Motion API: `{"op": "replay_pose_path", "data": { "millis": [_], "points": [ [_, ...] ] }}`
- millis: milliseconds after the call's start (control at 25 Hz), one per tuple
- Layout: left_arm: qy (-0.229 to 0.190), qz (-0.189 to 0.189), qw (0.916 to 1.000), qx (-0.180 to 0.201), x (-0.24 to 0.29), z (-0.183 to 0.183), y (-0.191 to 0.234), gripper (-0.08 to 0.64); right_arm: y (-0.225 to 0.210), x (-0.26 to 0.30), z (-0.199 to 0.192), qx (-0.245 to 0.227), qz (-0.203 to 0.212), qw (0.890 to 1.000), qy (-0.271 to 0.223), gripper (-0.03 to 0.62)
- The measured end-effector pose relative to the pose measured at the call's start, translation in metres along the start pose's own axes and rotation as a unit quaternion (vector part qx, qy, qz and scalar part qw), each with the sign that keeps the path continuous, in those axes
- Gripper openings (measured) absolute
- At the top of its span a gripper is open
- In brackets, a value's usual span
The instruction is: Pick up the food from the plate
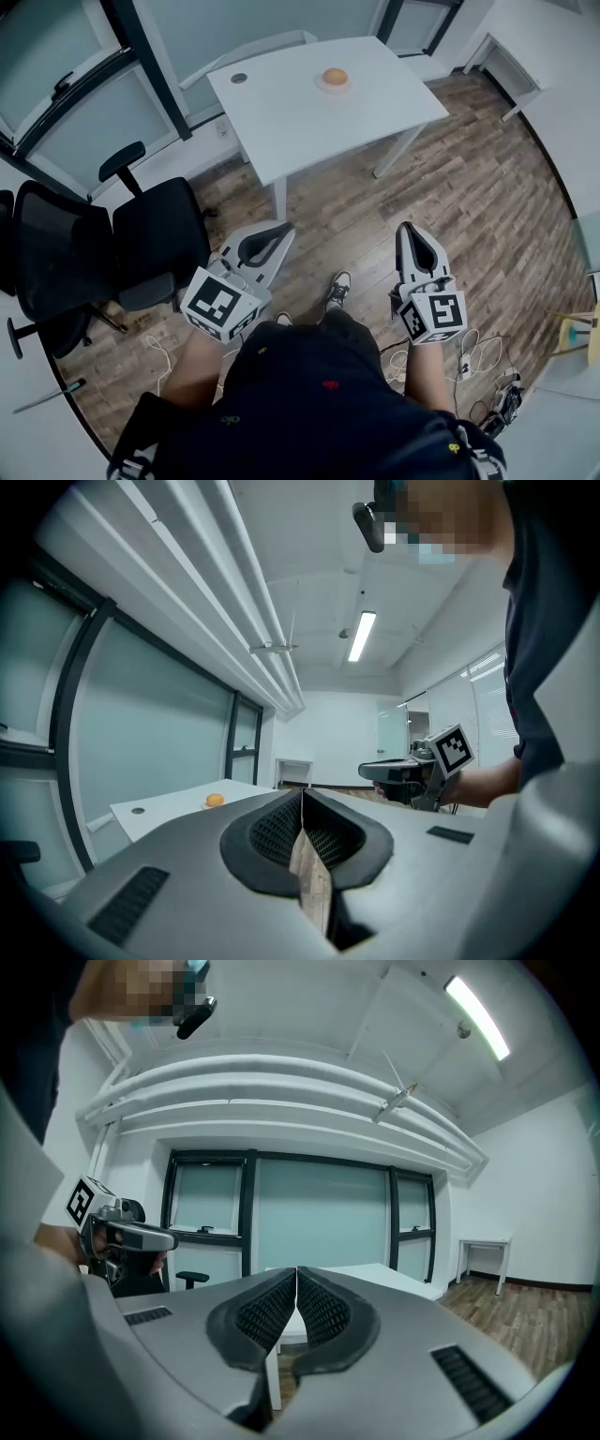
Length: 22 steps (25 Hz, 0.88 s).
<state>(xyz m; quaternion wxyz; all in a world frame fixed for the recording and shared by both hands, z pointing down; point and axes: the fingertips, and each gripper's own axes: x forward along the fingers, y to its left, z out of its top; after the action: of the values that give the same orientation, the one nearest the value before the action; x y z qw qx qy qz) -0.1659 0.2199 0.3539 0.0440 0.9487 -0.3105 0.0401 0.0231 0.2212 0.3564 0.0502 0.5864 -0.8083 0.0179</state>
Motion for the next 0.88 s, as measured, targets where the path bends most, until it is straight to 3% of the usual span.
{"op": "replay_pose_path", "data": {
  "millis": [400, 880],
  "points": [
    [0.015, 0.018, 0.9995, 0.021, 0.116, 0.020, 0.035, 0.023, -0.111, 0.079, -0.001, 0.030, -0.003, 0.999, -0.012, 0.025],
    [0.035, 0.094, 0.9949, 0.010, 0.254, 0.037, 0.054, 0.023, -0.231, 0.163, -0.008, 0.030, 0.086, 0.996, -0.010, 0.025]
  ]
}}
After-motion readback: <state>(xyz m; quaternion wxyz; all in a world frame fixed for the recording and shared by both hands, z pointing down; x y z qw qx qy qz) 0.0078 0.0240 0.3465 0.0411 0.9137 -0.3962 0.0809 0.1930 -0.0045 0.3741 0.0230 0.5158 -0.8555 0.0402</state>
